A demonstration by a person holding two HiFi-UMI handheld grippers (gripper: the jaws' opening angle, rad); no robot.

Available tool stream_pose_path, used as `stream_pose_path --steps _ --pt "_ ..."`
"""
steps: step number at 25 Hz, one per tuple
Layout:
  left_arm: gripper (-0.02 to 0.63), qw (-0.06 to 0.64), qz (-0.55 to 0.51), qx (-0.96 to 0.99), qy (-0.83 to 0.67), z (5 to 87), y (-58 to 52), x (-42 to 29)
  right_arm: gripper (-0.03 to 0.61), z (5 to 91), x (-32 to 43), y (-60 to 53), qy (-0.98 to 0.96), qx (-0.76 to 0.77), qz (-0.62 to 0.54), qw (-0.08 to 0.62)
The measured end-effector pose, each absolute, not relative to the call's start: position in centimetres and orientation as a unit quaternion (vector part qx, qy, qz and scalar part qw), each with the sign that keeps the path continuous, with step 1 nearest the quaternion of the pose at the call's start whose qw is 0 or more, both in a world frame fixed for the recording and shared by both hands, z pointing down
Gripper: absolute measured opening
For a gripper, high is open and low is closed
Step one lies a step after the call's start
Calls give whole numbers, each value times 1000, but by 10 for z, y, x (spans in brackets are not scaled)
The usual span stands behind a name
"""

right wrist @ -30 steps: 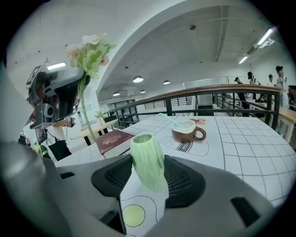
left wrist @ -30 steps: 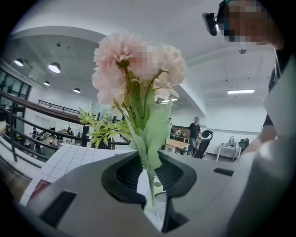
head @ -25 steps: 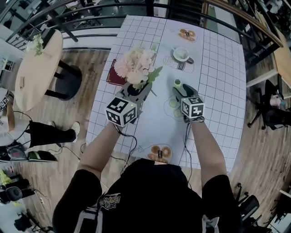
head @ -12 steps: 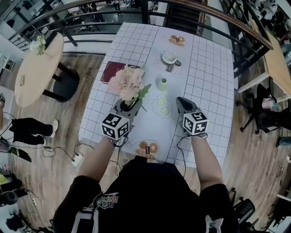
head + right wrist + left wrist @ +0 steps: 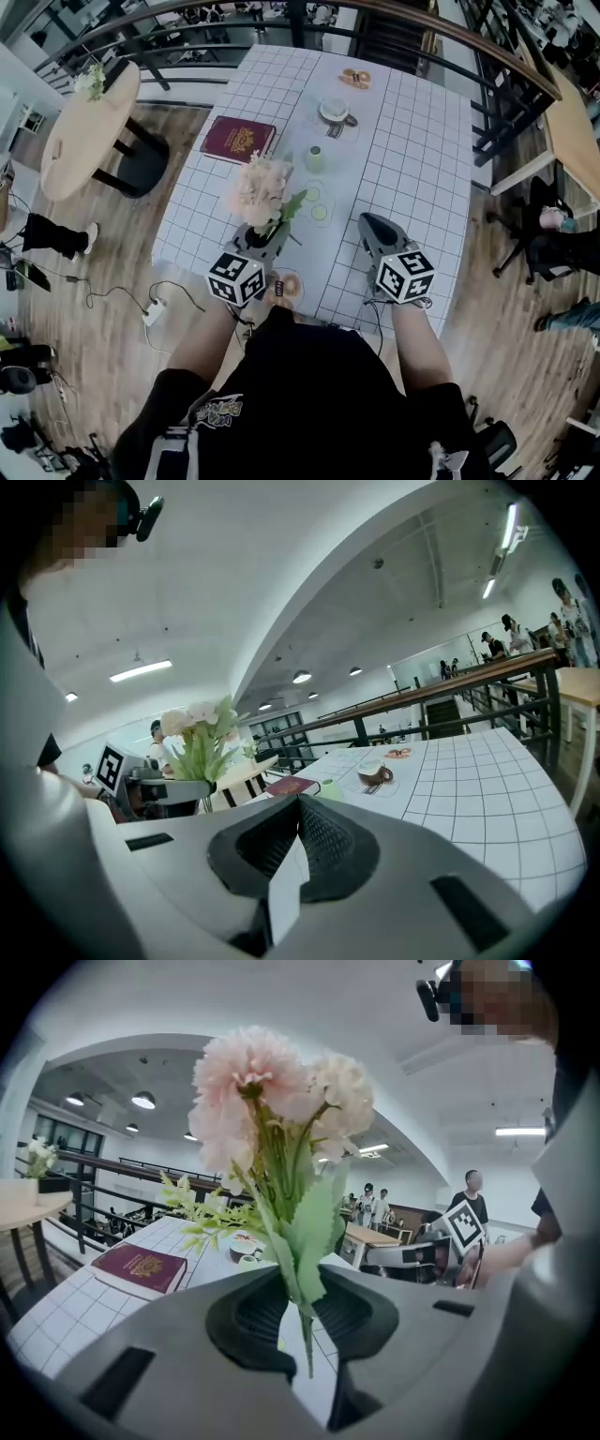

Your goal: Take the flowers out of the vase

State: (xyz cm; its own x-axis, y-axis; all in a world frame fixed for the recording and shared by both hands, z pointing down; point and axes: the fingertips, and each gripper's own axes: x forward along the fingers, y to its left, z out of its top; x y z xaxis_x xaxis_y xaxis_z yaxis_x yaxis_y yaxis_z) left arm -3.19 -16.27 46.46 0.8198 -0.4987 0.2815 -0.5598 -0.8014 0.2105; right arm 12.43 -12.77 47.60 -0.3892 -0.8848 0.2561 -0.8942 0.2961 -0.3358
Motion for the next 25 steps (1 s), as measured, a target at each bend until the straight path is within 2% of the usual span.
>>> stream_pose_path --steps 13,25 --pt "78 161 112 929 -314 473 -70 -14 21 468 94 -54 -849 485 209 23" --pt "78 155 117 940 -280 466 -52 -42 21 462 46 -30 -842 493 220 12"
